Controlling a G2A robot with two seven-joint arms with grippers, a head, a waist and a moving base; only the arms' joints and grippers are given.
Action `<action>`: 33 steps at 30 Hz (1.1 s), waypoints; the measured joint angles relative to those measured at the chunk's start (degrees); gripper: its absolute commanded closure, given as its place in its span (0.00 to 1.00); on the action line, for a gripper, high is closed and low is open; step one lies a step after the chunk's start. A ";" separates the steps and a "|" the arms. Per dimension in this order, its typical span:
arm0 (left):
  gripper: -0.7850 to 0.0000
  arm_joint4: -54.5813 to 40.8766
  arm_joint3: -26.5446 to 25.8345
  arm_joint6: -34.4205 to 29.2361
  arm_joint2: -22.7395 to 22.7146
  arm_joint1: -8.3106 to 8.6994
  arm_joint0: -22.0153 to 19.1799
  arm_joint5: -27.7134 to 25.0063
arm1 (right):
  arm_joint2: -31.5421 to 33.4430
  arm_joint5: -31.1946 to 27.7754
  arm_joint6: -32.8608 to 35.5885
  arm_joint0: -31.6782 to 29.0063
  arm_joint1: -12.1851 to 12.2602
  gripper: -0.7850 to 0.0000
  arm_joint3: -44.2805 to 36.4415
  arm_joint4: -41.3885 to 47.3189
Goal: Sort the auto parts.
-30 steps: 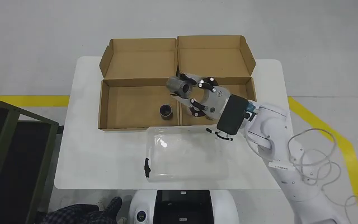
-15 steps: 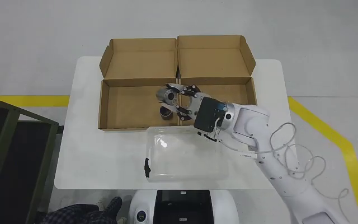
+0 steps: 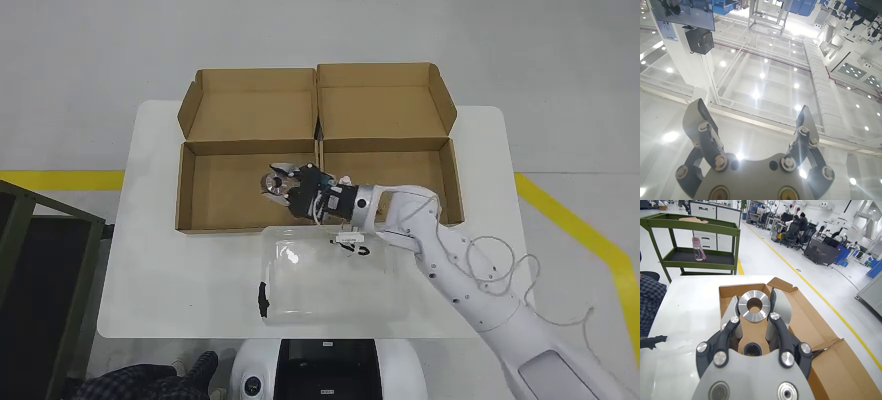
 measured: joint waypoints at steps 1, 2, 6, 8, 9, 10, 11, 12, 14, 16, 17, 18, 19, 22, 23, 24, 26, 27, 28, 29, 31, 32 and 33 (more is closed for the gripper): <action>0.00 0.00 0.00 0.00 0.00 0.00 0.00 0.00 | -0.78 0.09 0.33 0.48 -0.32 1.00 0.76 0.02; 0.00 0.00 0.00 0.00 0.00 0.00 0.00 0.00 | -1.49 0.18 0.56 0.95 -0.64 1.00 1.47 0.10; 0.00 0.00 0.00 0.00 0.00 0.00 0.00 0.00 | -4.18 0.33 1.39 2.98 -2.04 1.00 4.26 0.64; 0.00 0.00 0.00 0.00 0.00 0.00 0.00 0.00 | -5.19 0.17 1.76 3.84 -2.62 1.00 5.34 0.84; 0.00 0.00 0.00 0.00 0.00 0.00 0.00 0.00 | -5.88 0.01 2.07 4.38 -3.02 1.00 6.08 1.05; 0.00 0.00 0.00 0.00 0.00 0.00 0.00 0.00 | -6.39 -0.10 2.37 4.80 -3.33 1.00 6.68 1.22; 0.00 0.00 0.00 0.00 0.00 0.00 0.00 0.00 | -6.88 -0.21 2.67 5.21 -3.64 1.00 7.32 1.42; 0.00 0.00 0.00 0.00 0.00 0.00 0.00 0.00 | -7.53 -0.45 2.99 5.72 -4.07 1.00 8.26 1.83; 0.00 0.00 0.00 0.00 0.00 0.00 0.00 0.00 | -8.51 -1.07 3.38 6.46 -4.73 1.00 9.74 2.65; 0.00 0.00 0.00 0.00 0.00 0.00 0.00 0.00 | -9.71 -1.95 3.90 7.41 -5.54 1.00 11.63 3.46; 0.00 0.00 0.00 0.00 0.00 0.00 0.00 0.00 | -10.22 -2.29 4.19 7.84 -5.90 1.00 12.51 3.73; 0.00 0.00 0.00 0.00 0.00 0.00 0.00 0.00 | -10.86 -2.66 4.59 8.41 -6.37 1.00 13.70 4.10; 0.00 0.00 0.00 0.00 0.00 0.00 0.00 0.00 | -11.32 -2.90 4.88 8.86 -6.75 1.00 14.58 4.36; 0.00 0.00 0.00 0.00 0.00 0.00 0.00 0.00 | -12.74 -3.58 5.86 10.33 -7.96 1.00 17.05 4.92; 0.00 0.00 0.00 0.00 0.00 0.00 0.00 0.00 | -13.14 -3.79 6.22 10.78 -8.31 1.00 17.64 4.94; 0.00 0.00 0.00 0.00 0.00 0.00 0.00 0.00 | -13.63 -4.06 6.71 11.37 -8.75 1.00 18.39 4.94; 0.00 0.00 0.00 0.00 0.00 0.00 0.00 0.00 | -14.16 -4.33 7.26 12.19 -9.39 1.00 19.47 5.09; 0.00 0.00 0.00 0.00 0.00 0.00 0.00 0.00 | -14.39 -4.38 7.54 12.67 -9.78 1.00 20.21 5.26; 0.00 0.00 0.00 0.00 0.00 0.00 0.00 0.00 | -14.52 -4.44 7.72 13.02 -10.06 1.00 20.79 5.39; 0.00 0.00 0.00 0.00 0.00 0.00 0.00 0.00 | -14.64 -4.54 7.94 13.38 -10.31 1.00 21.39 5.46; 0.00 0.00 0.00 0.00 0.00 0.00 0.00 0.00 | -14.97 -4.92 8.79 14.29 -10.88 1.00 22.80 5.25; 0.00 0.00 0.00 0.00 0.00 0.00 0.00 0.00 | -15.10 -5.10 9.11 14.63 -11.10 1.00 23.37 5.17; 0.00 0.00 0.00 0.00 0.00 0.00 0.00 0.00 | -15.24 -5.38 9.46 15.02 -11.39 1.00 24.07 5.14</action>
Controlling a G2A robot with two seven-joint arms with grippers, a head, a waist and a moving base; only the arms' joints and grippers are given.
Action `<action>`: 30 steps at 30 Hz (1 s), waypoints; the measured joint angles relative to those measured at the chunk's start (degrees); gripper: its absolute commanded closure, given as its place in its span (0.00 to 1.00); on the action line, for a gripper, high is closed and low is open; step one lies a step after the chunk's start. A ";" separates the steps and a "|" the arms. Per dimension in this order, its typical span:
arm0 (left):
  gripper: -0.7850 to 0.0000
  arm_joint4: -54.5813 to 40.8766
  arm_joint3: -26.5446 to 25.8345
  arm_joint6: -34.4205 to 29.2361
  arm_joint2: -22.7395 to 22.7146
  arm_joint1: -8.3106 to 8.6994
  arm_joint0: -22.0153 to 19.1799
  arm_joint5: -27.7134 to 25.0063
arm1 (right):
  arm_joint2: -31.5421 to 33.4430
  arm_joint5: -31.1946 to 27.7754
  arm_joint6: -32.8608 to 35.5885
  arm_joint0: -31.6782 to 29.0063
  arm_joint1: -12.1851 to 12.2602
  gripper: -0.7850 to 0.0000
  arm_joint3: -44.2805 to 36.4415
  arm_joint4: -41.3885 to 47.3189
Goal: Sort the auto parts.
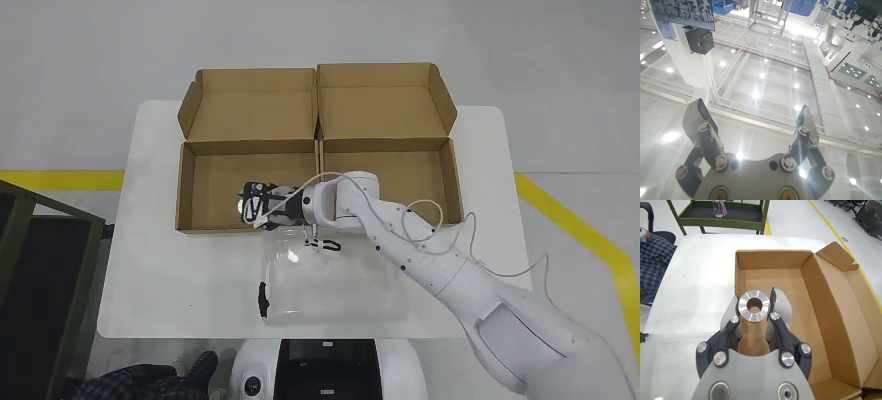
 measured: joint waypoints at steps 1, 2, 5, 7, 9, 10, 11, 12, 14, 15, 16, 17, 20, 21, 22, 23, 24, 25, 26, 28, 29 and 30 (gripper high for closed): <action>0.00 0.00 0.00 0.00 0.00 0.00 0.00 0.00 | -0.10 -0.22 0.27 0.27 -0.21 1.00 0.47 -0.02; 0.00 0.00 0.00 0.00 0.00 0.00 0.00 0.00 | -0.17 -0.41 0.47 0.50 -0.40 1.00 0.90 -0.01; 0.00 0.00 0.00 0.00 0.00 0.00 0.00 0.00 | -0.29 -0.89 0.93 1.10 -0.96 1.00 2.16 -0.05; 0.00 0.00 0.00 0.00 0.00 0.00 0.00 0.00 | -0.32 -1.14 1.11 1.39 -1.30 1.00 3.10 -0.16; 0.00 0.00 0.00 0.00 0.00 0.00 0.00 0.00 | -0.43 -1.34 1.67 1.73 -1.65 1.00 4.09 -0.41; 0.00 0.00 0.00 0.00 0.00 0.00 0.00 0.00 | -0.51 -1.46 1.94 1.87 -1.80 1.00 4.50 -0.55; 0.00 0.00 0.00 0.00 0.00 0.00 0.00 0.00 | -0.60 -1.56 2.18 2.00 -1.96 1.00 4.87 -0.67; 0.00 0.00 0.00 0.00 0.00 0.00 0.00 0.00 | -0.73 -1.69 2.42 2.12 -2.18 1.00 5.30 -0.81; 0.00 0.00 0.00 0.00 0.00 0.00 0.00 0.00 | -0.97 -2.02 2.74 2.21 -2.48 1.00 5.78 -1.09; 0.00 0.00 0.00 0.00 0.00 0.00 0.00 0.00 | -1.01 -2.12 2.77 2.20 -2.65 1.00 6.08 -1.11; 0.00 0.00 0.00 0.00 0.00 0.00 0.00 0.00 | -1.00 -2.16 2.77 2.19 -2.76 0.98 6.30 -1.12; 0.00 0.00 0.00 0.00 0.00 0.00 0.00 0.00 | -0.97 -2.18 2.77 2.19 -2.86 0.95 6.49 -1.16; 0.00 0.00 0.00 0.00 0.00 0.00 0.00 0.00 | -0.70 -2.33 2.84 2.33 -3.11 0.80 7.11 -1.41; 0.00 0.00 0.00 0.00 0.00 0.00 0.00 0.00 | -0.55 -2.38 2.87 2.43 -3.18 0.74 7.40 -1.54; 0.00 0.00 0.00 0.00 0.00 0.00 0.00 0.00 | -0.43 -2.40 2.87 2.51 -3.24 0.72 7.61 -1.62; 0.00 0.00 0.00 0.00 0.00 0.00 0.00 0.00 | -0.32 -2.40 2.86 2.58 -3.30 0.72 7.83 -1.71; 0.00 0.00 0.00 0.00 0.00 0.00 0.00 0.00 | -0.21 -2.41 2.86 2.67 -3.39 0.72 8.12 -1.87; 0.00 0.00 0.00 0.00 0.00 0.00 0.00 0.00 | -0.14 -2.41 2.85 2.73 -3.46 0.72 8.34 -1.98; 0.00 0.00 0.00 0.00 0.00 0.00 0.00 0.00 | -0.08 -2.43 2.83 2.78 -3.54 0.73 8.57 -2.06; 0.00 0.00 0.00 0.00 0.00 0.00 0.00 0.00 | -0.02 -2.51 2.79 2.89 -3.77 0.72 9.13 -2.25; 0.00 0.00 0.00 0.00 0.00 0.00 0.00 0.00 | 0.00 -2.52 2.76 2.93 -3.87 0.71 9.36 -2.31; 0.00 0.00 0.00 0.00 0.00 0.00 0.00 0.00 | 0.02 -2.52 2.72 2.96 -4.01 0.69 9.65 -2.37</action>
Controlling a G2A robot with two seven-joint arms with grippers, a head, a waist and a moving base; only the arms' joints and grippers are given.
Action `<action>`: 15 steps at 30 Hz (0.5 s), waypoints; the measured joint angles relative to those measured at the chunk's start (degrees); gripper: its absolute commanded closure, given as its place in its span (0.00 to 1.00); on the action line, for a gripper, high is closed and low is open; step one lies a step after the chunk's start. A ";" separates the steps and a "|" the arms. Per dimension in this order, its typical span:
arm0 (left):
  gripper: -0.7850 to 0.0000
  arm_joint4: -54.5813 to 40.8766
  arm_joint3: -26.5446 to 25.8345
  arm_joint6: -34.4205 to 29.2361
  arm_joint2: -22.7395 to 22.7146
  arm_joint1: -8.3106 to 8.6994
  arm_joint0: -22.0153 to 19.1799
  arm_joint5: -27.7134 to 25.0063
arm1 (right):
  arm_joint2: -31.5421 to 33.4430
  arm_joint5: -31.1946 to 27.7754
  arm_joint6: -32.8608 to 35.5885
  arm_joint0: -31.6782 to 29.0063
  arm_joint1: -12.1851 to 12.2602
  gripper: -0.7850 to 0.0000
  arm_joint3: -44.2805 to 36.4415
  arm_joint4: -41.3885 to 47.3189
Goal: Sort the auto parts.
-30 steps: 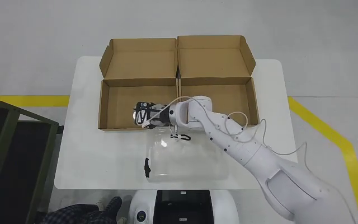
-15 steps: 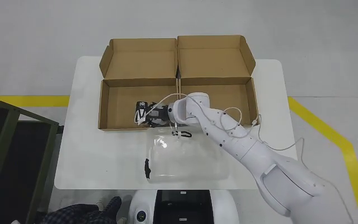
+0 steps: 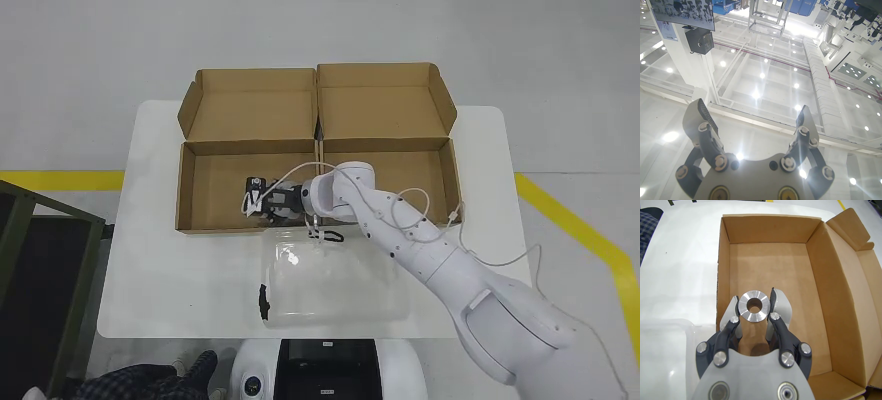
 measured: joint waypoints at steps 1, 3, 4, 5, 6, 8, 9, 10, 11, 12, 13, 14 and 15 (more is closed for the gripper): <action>0.00 0.00 0.00 0.00 0.00 0.00 0.00 0.00 | 0.00 0.00 0.00 0.01 -0.11 0.65 0.22 -0.07; 0.00 0.00 0.00 0.00 0.00 0.00 0.00 0.00 | 0.01 0.00 0.01 0.06 -0.35 0.64 0.68 -0.21; 0.00 0.00 0.00 0.00 0.00 0.00 0.00 0.00 | 0.02 0.00 0.00 0.09 -0.45 0.64 0.84 -0.29; 0.00 0.00 0.00 0.00 0.00 0.00 0.00 0.00 | 0.03 -0.01 -0.02 0.13 -0.54 0.64 0.99 -0.39; 0.00 0.00 0.00 0.00 0.00 0.00 0.00 0.00 | 0.08 -0.02 -0.04 0.20 -0.66 0.64 1.18 -0.49; 0.00 0.00 0.00 0.00 0.00 0.00 0.00 0.00 | 0.18 -0.04 -0.10 0.35 -0.82 0.64 1.42 -0.67; 0.00 0.00 0.00 0.00 0.00 0.00 0.00 0.00 | 0.25 -0.08 -0.17 0.47 -0.92 0.65 1.54 -0.85; 0.00 0.00 0.00 0.00 0.00 0.00 0.00 0.00 | 0.33 -0.11 -0.25 0.58 -0.99 0.64 1.62 -0.99; 0.00 0.00 0.00 0.00 0.00 0.00 0.00 0.00 | 0.44 -0.12 -0.37 0.71 -1.04 0.64 1.66 -1.11; 0.00 0.00 0.00 0.00 0.00 0.00 0.00 0.00 | 0.70 0.02 -0.67 0.91 -1.09 0.64 1.60 -1.23; 0.00 0.00 0.00 0.00 0.00 0.00 0.00 0.00 | 0.96 0.16 -0.98 1.05 -1.10 0.63 1.43 -1.32; 0.00 0.00 0.00 0.00 0.00 0.00 0.00 0.00 | 1.24 0.26 -1.32 1.20 -1.09 0.62 1.15 -1.44; 0.00 0.00 0.00 0.00 0.00 0.00 0.00 0.00 | 1.71 0.35 -1.80 1.44 -1.01 0.62 0.60 -1.66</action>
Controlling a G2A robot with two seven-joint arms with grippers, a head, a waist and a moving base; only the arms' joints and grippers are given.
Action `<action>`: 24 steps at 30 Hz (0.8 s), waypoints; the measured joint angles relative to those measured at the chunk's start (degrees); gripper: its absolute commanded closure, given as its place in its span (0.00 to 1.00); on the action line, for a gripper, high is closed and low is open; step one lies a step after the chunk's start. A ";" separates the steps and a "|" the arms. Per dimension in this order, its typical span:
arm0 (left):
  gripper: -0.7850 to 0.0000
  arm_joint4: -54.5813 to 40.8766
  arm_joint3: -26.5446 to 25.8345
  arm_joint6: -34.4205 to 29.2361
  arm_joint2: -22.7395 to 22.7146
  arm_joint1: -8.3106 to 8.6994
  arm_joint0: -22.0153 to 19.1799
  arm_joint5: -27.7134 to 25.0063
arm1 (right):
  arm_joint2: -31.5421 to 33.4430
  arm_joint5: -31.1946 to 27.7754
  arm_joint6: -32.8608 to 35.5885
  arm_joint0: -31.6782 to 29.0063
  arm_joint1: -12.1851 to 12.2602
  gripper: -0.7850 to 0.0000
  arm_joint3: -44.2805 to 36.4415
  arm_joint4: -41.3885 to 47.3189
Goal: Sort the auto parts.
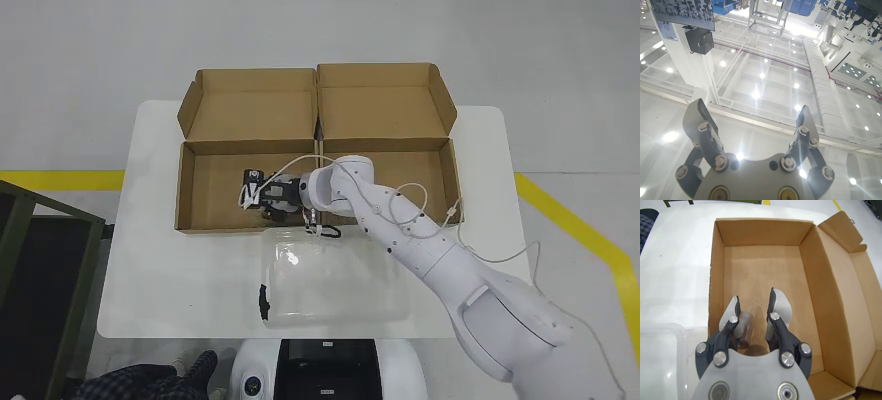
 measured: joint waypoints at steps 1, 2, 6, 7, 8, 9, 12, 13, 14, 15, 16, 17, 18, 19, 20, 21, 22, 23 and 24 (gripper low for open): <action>0.00 0.00 0.00 0.00 0.00 0.00 0.00 0.00 | 0.43 0.03 -0.34 0.17 0.10 0.60 -0.54 -0.14; 0.00 0.00 0.00 0.00 0.00 0.00 0.00 0.00 | 0.91 0.04 -0.63 0.31 0.24 0.59 -1.19 -0.31; 0.00 0.00 0.00 0.00 0.00 0.00 0.00 0.00 | 3.78 0.01 -1.03 0.22 1.35 0.57 -5.61 -1.38; 0.00 0.00 0.00 0.00 0.00 0.00 0.00 0.00 | 4.52 -0.05 -0.93 -0.10 1.68 0.56 -6.83 -1.58; 0.00 0.00 0.00 0.00 0.00 0.00 0.00 0.00 | 5.27 -0.19 -0.74 -0.53 2.05 0.55 -8.19 -1.79; 0.00 0.00 0.00 0.00 0.00 0.00 0.00 0.00 | 6.31 -0.49 -0.34 -1.28 2.57 0.53 -10.22 -2.08; 0.00 0.00 0.00 0.00 0.00 0.00 0.00 0.00 | 9.16 -1.40 1.39 -3.96 4.05 0.46 -16.11 -2.68; 0.00 0.00 0.00 0.00 0.00 0.00 0.00 0.00 | 10.09 -1.66 2.14 -4.95 4.51 0.40 -18.05 -2.83; 0.00 0.00 0.00 0.00 0.00 0.00 0.00 0.00 | 11.06 -1.91 2.93 -6.02 4.99 0.29 -20.03 -2.93; 0.00 0.00 0.00 0.00 0.00 0.00 0.00 0.00 | 12.36 -2.35 4.11 -7.57 5.63 0.15 -22.68 -3.08; 0.00 0.00 0.00 0.00 0.00 0.00 0.00 0.00 | 13.34 -2.79 5.08 -8.80 6.11 0.07 -24.65 -3.17; 0.00 0.00 0.00 0.00 0.00 0.00 0.00 0.00 | 14.32 -3.26 6.05 -10.07 6.58 0.02 -26.61 -3.18; 0.00 0.00 0.00 0.00 0.00 0.00 0.00 0.00 | 15.69 -3.76 7.29 -11.82 7.20 0.00 -29.14 -3.15; 0.00 0.00 0.00 0.00 0.00 0.00 0.00 0.00 | 16.74 -4.04 8.14 -13.17 7.65 0.00 -30.96 -3.09; 0.00 0.00 0.00 0.00 0.00 0.00 0.00 0.00 | 17.80 -4.28 8.89 -14.56 8.08 0.00 -32.67 -2.95; 0.00 0.00 0.00 0.00 0.00 0.00 0.00 0.00 | 19.21 -4.59 9.83 -16.40 8.64 0.00 -34.77 -2.81; 0.00 0.00 0.00 0.00 0.00 0.00 0.00 0.00 | 20.26 -4.84 10.46 -17.74 9.04 0.00 -36.23 -2.73; 0.00 0.00 0.00 0.00 0.00 0.00 0.00 0.00 | 21.32 -5.03 10.96 -19.10 9.42 0.00 -37.62 -2.53; 0.00 0.00 0.00 0.00 0.00 0.00 0.00 0.00 | 22.73 -5.28 11.51 -20.87 9.91 0.00 -39.40 -2.27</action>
